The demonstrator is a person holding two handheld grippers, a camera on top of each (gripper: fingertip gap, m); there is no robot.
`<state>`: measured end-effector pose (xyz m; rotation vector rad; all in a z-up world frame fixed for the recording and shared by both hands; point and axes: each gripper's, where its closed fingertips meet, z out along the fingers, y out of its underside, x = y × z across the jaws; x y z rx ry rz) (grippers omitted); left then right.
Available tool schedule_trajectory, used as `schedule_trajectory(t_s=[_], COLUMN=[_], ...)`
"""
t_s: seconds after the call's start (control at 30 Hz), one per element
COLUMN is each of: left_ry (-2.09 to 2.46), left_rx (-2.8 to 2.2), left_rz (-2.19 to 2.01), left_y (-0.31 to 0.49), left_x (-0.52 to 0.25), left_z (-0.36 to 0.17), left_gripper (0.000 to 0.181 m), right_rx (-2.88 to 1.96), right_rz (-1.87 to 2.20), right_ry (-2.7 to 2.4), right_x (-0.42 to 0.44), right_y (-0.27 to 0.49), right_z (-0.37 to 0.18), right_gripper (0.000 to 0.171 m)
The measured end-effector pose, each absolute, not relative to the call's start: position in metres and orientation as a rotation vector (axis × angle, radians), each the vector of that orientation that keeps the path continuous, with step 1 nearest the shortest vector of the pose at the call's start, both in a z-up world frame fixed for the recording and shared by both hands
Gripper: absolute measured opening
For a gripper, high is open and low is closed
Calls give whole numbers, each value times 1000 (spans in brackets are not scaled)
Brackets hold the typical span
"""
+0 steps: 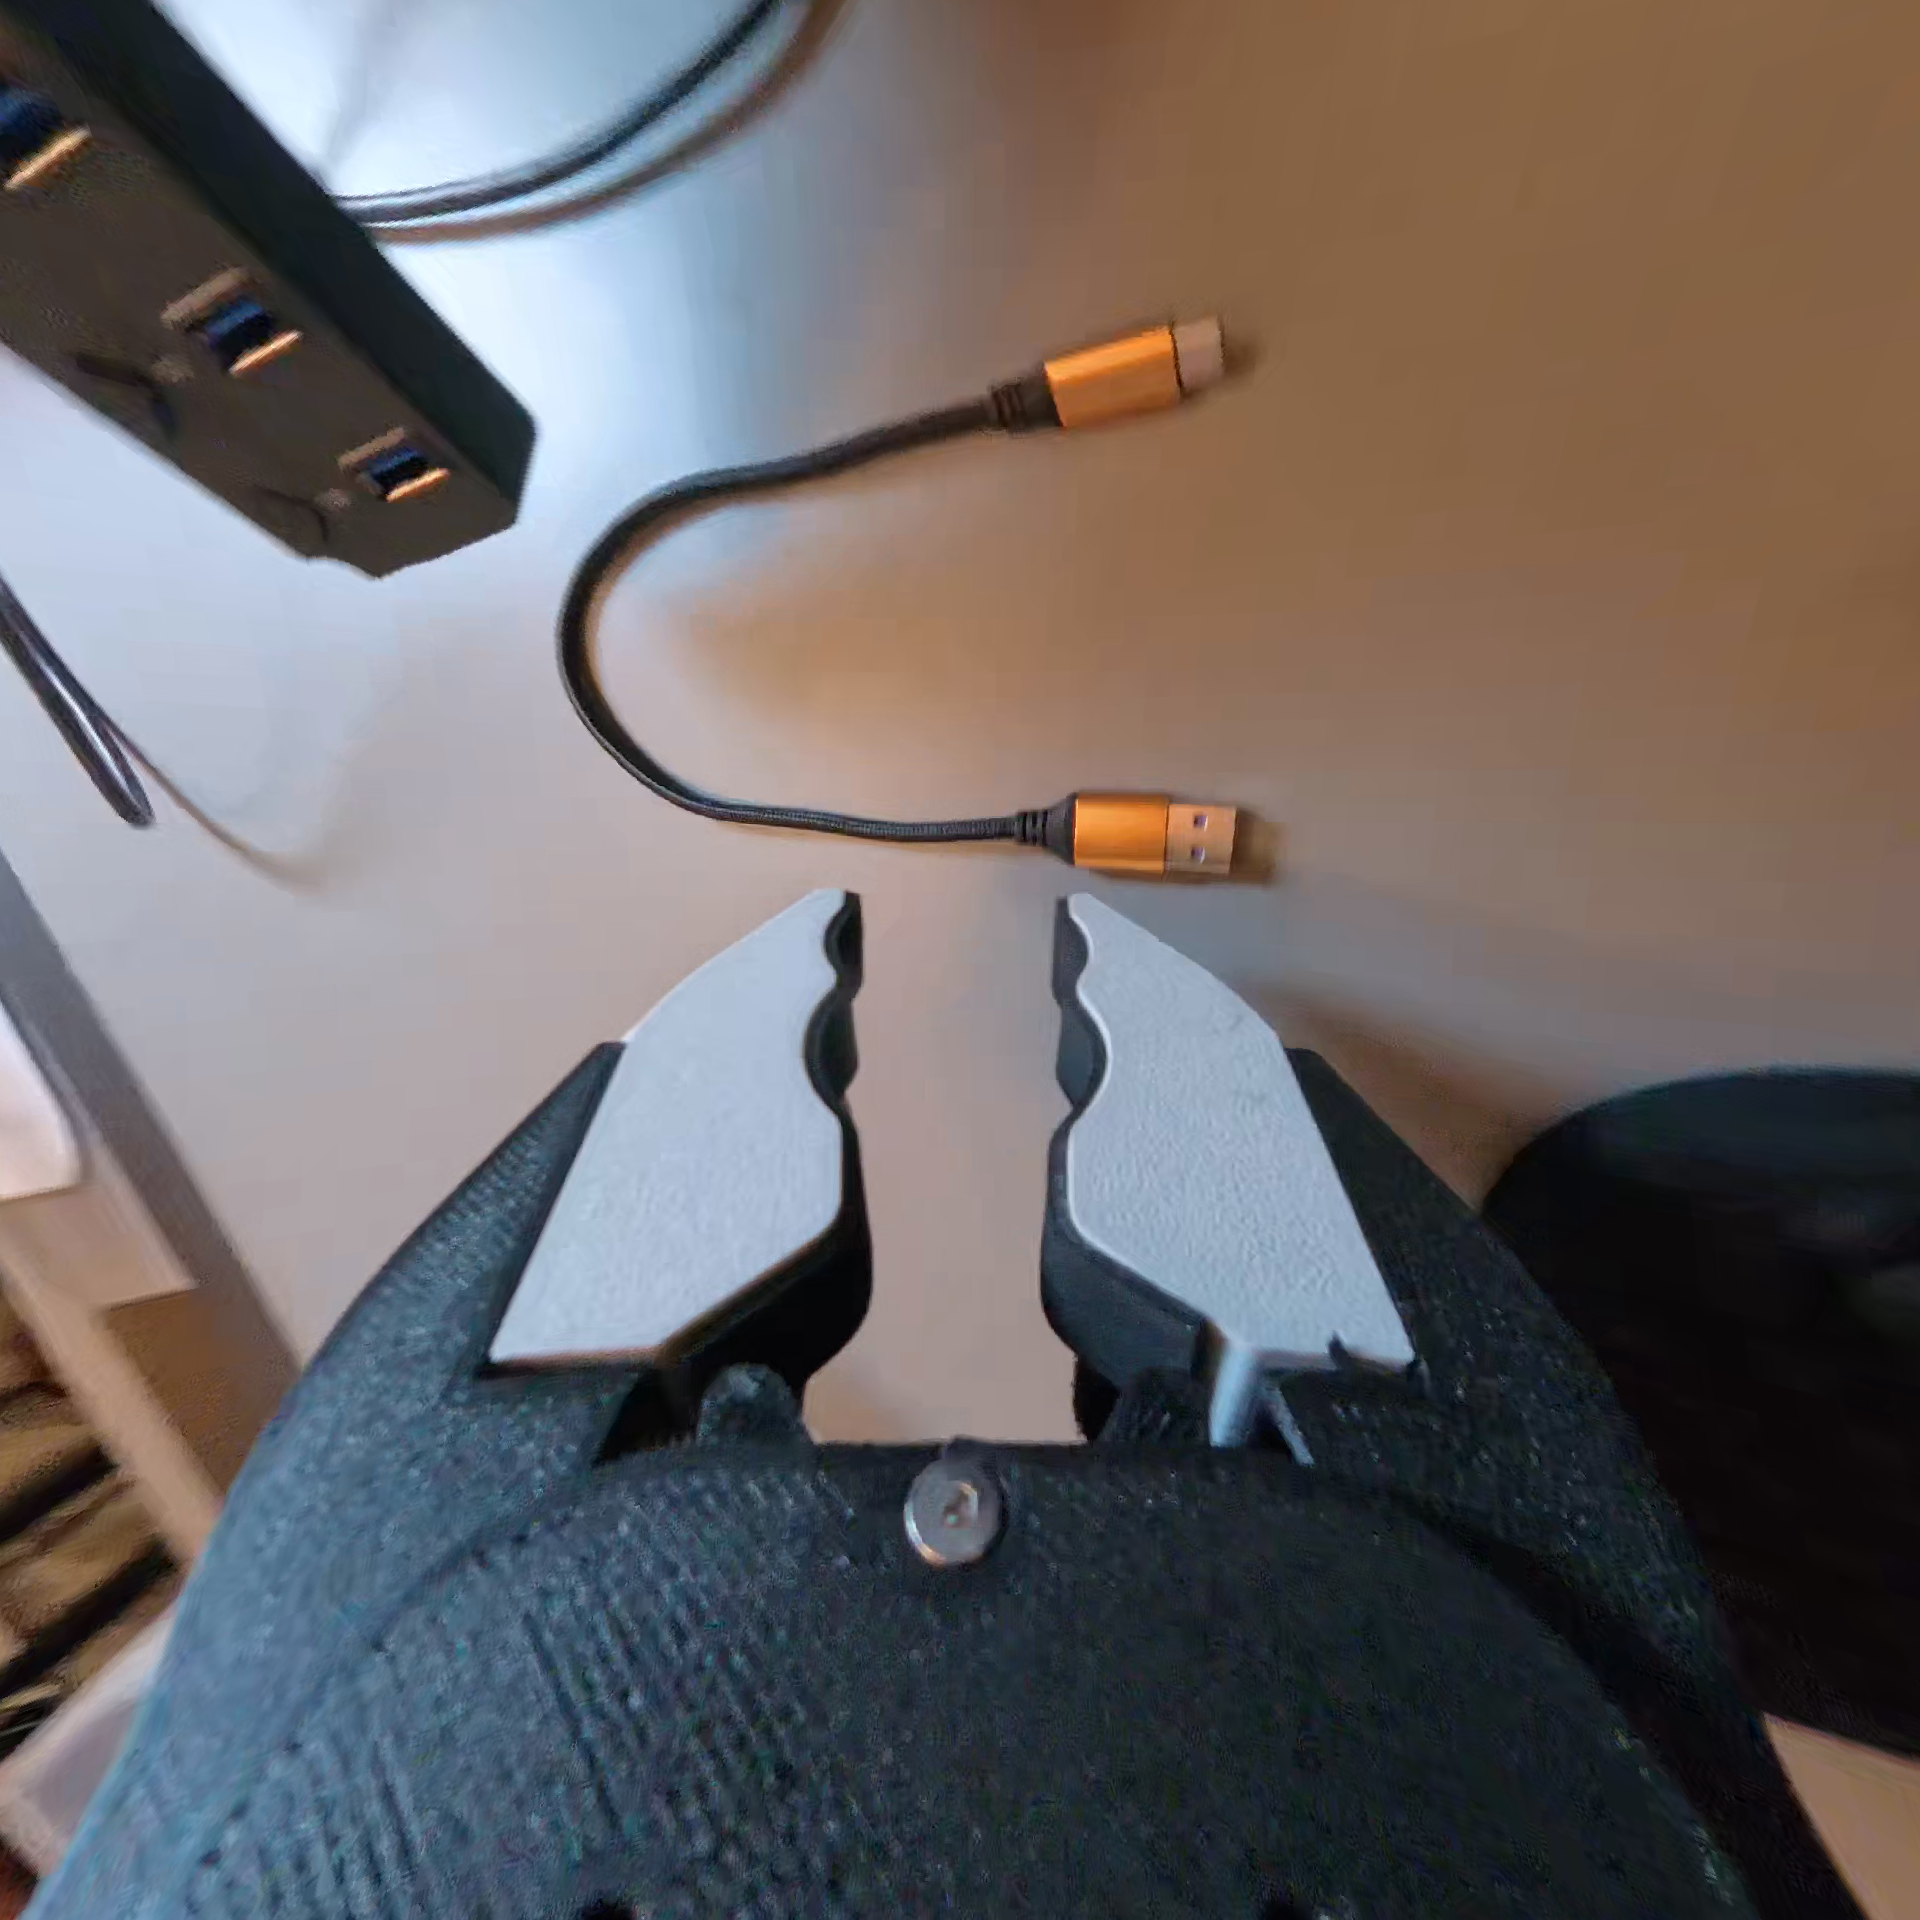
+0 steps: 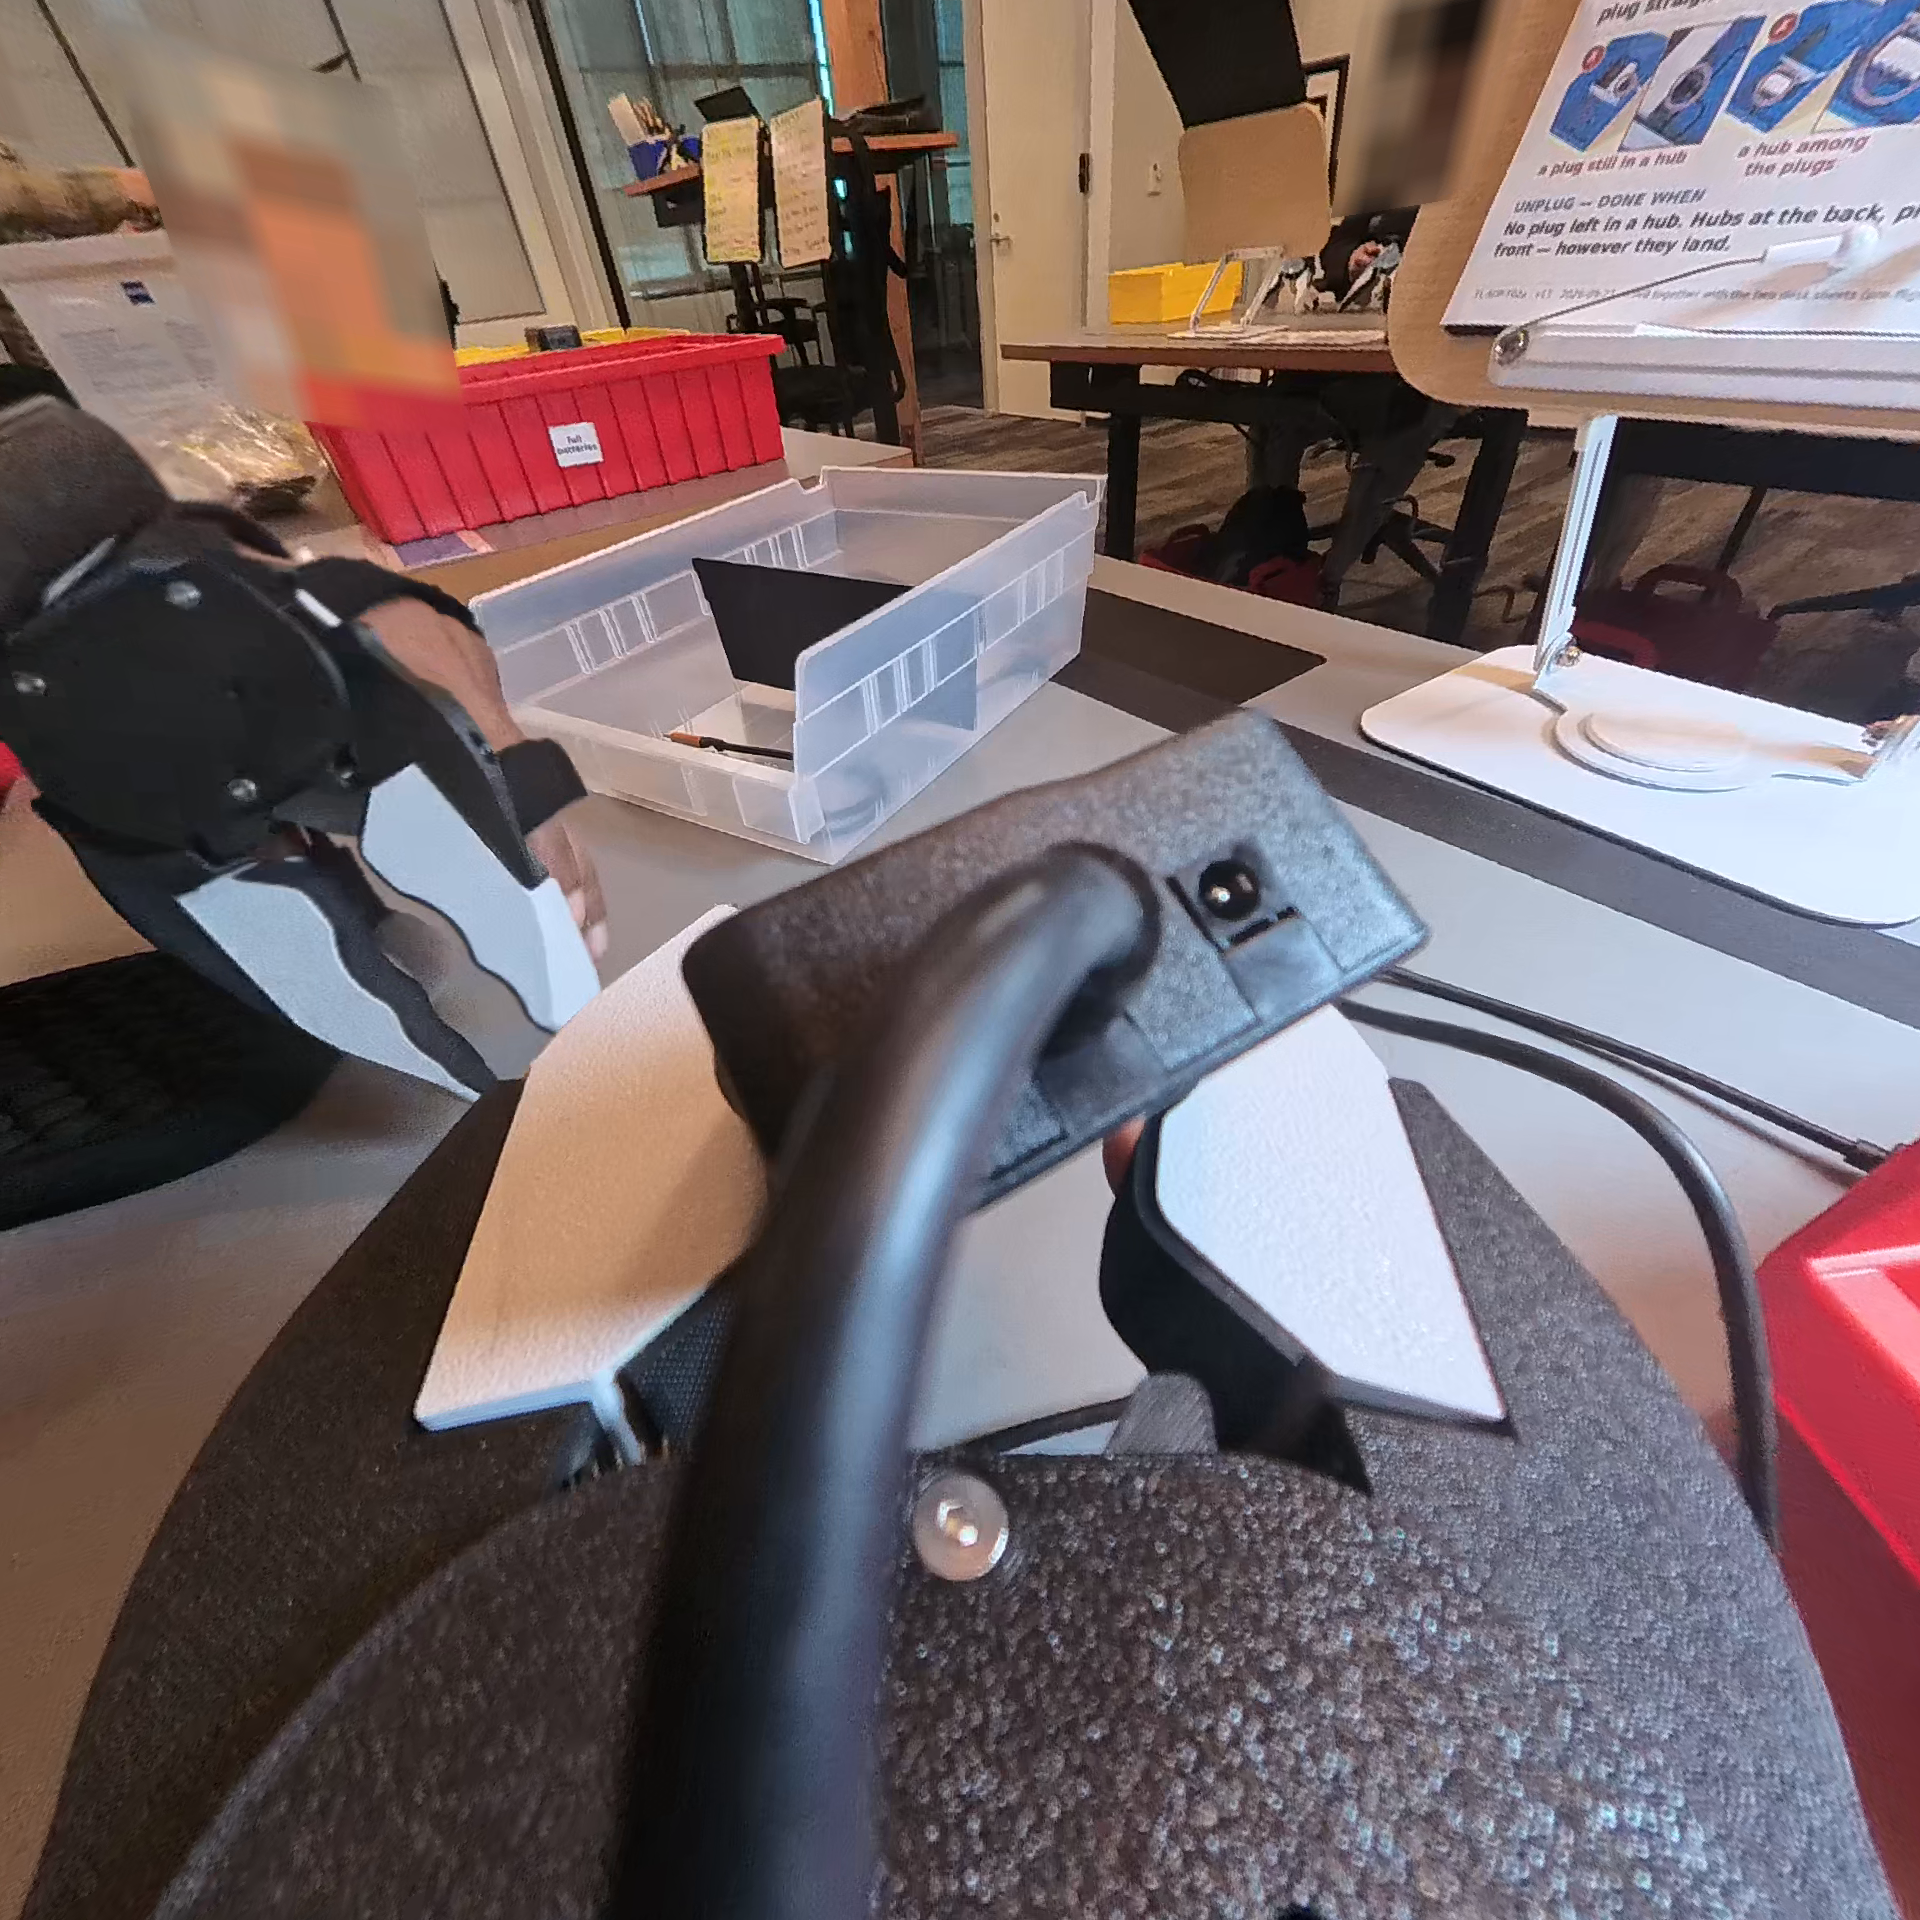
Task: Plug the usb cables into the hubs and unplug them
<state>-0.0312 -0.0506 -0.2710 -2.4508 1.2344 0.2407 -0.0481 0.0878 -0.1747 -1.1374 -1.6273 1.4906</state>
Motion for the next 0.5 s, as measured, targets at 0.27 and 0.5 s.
schedule_trajectory(t_s=[0.27, 0.5], left_ry=[1865, 1716], left_rx=[-2316, -2401], left_rz=[289, 1], left_y=[-43, -36], left_x=[-21, -7], left_z=[-293, -297], left_gripper=[47, 15], right_rx=[-1156, -1179], right_rz=[1475, 1498], right_ry=[-1617, -1623], right_x=[-50, -50], right_y=[93, 99], right_z=[-179, -181], right_gripper=[72, 71])
